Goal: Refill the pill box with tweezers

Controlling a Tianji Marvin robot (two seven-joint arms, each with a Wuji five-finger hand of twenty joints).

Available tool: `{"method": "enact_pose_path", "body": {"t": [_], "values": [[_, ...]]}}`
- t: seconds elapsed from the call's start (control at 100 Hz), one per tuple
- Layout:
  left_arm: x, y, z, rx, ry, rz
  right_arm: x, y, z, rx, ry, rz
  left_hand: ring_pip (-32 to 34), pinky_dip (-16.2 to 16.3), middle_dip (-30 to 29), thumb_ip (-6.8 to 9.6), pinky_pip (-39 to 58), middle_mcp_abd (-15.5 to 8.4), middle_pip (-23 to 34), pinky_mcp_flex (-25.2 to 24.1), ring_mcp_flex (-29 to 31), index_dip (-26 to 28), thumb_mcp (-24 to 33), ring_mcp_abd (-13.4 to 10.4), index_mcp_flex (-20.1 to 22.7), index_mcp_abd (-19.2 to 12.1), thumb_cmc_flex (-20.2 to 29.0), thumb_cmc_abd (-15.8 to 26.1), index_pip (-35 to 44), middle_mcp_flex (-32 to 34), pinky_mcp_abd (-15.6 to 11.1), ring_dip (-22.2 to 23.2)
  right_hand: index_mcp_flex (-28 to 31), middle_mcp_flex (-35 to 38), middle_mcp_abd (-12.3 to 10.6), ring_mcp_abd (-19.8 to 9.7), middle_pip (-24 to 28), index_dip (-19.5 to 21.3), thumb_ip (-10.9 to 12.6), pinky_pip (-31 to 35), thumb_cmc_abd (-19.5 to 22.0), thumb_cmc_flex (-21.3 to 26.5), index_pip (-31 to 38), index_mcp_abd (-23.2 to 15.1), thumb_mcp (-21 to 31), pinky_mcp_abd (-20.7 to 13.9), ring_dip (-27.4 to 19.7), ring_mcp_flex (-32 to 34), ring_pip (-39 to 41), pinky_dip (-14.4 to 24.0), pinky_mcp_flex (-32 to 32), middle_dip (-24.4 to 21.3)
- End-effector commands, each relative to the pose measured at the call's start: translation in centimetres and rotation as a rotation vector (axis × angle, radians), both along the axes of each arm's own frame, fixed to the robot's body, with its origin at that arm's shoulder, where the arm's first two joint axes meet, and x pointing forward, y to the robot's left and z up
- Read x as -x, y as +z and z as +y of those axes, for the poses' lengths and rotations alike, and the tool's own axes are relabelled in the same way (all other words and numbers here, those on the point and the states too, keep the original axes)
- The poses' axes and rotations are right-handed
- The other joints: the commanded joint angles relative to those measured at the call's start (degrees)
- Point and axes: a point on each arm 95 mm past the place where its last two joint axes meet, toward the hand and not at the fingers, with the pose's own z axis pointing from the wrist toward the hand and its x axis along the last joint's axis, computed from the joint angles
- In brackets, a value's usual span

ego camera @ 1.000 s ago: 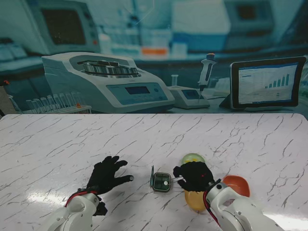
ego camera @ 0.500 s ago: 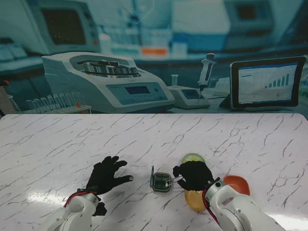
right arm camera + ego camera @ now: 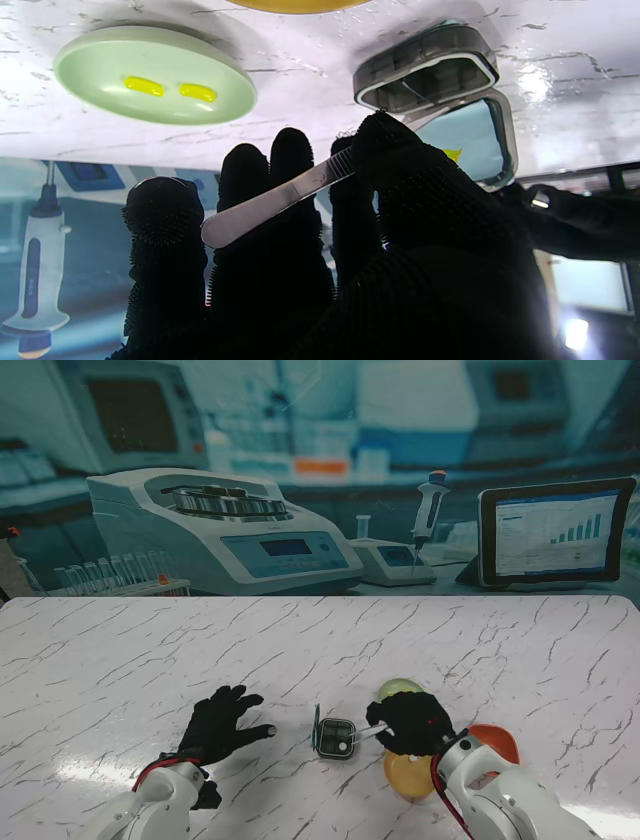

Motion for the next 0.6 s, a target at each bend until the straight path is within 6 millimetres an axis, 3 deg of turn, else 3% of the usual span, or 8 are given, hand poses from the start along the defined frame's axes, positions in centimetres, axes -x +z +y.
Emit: {"method": "enact_pose_path", "body": {"t": [0.0,0.59], "values": [[0.4,-0.3,-0.5,0.019,-0.024,0.013,0.8,0.1,0.0,-0.008,0.011,-0.005,-1.4,0.7,-0.5,1.79,-2.0,0.6,-1.4,-0.6,-2.1,-0.8,0.5,-0.4,-0.8,-1.7,-1.1,2.4,-0.5,-1.2,0.7,0.0,1.1,1.2,1.5,-0.8,1.6,-0.2,0.2,2.0,1.6,1.3,2.2,-1.3,-0.6,-27.5,0.7,1.4,1.9,1.2,1.3,0.8],[0.1,-0.3,-1.2,0.008,-0.042,0.025,4.4,2.8,-6.8,0.059,-0.020,-0.017,-1.4,0.6,-0.6,1.82,-2.2,0.6,-1.4,-0.6,-2.0,-1.0,0.6,-0.5,-0.9,-1.8,-1.0,2.3,-0.6,-1.3,0.6,0.0,3.9,3.5,1.3,-0.6,3.1,-0.6,0.8,4.3,3.4,1.8,3.5,-2.5,-3.5,-27.9,0.9,3.6,3.5,1.2,3.2,0.0]]}}
